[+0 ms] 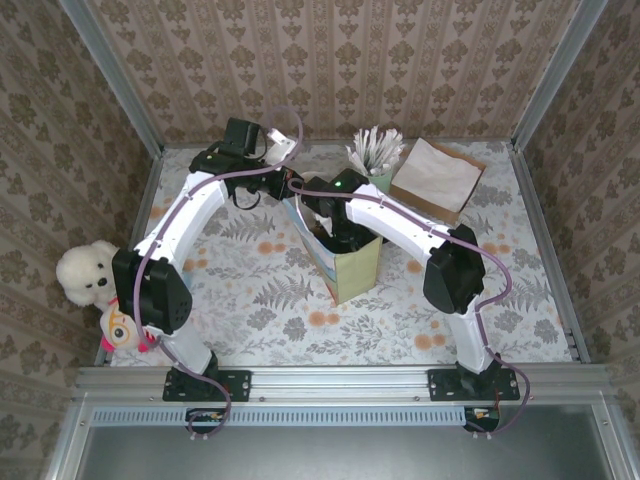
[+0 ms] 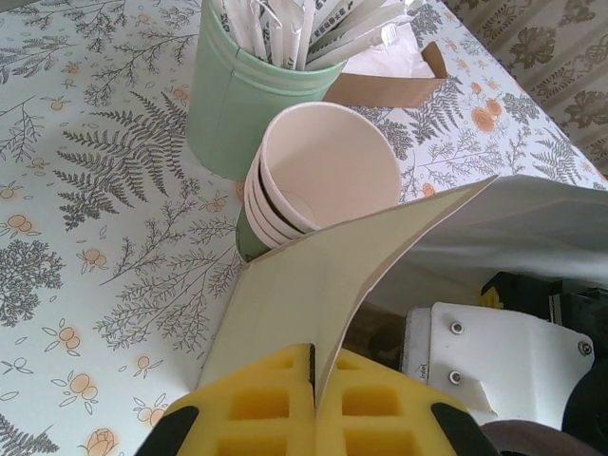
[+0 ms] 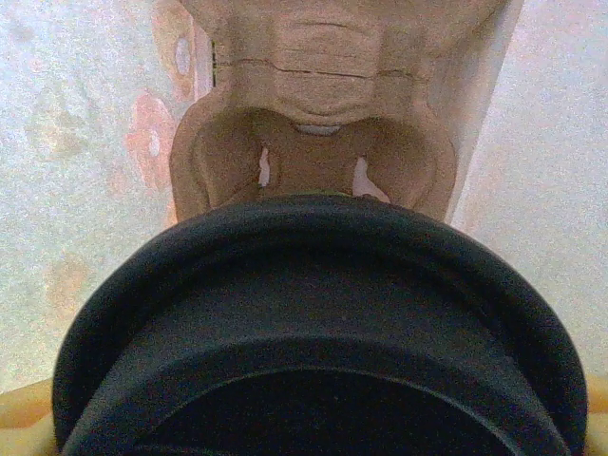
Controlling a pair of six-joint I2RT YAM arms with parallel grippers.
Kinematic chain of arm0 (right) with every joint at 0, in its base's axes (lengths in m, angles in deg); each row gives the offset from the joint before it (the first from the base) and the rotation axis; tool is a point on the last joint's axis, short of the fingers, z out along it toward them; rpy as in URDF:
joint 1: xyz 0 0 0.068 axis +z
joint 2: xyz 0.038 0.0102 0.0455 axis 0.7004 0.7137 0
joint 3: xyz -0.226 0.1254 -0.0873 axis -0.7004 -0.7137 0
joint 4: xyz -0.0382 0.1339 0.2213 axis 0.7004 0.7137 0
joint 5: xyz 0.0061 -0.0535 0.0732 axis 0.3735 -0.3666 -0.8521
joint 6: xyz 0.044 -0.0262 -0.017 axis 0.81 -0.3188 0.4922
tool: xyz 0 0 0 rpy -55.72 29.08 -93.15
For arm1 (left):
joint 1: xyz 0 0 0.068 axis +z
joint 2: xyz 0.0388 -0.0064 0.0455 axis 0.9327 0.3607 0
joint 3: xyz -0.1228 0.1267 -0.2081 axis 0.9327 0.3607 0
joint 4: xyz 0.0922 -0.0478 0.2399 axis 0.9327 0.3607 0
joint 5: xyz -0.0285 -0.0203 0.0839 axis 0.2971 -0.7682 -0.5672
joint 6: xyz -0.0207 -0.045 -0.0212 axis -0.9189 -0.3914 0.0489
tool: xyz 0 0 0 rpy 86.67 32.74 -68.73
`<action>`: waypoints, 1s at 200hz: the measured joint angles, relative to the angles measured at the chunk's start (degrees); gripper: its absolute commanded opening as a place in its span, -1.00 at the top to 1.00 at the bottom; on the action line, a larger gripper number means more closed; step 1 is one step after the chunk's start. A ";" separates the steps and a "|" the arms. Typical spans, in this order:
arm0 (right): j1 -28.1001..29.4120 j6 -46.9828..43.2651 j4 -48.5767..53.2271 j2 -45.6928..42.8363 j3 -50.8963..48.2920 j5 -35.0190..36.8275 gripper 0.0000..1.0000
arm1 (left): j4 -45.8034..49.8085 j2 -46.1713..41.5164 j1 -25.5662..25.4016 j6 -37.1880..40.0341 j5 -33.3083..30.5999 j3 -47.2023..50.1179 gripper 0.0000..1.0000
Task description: Pack the takeout coffee
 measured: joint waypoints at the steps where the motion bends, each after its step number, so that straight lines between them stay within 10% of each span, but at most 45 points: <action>1: 0.00 0.00 0.00 0.00 0.00 0.02 -0.03 | 0.00 0.00 0.02 -0.02 0.00 0.00 1.00; 200: 0.00 0.39 -6.14 -2.54 -4.48 1.11 0.00 | 2.23 0.00 0.00 -0.02 0.63 -0.96 1.00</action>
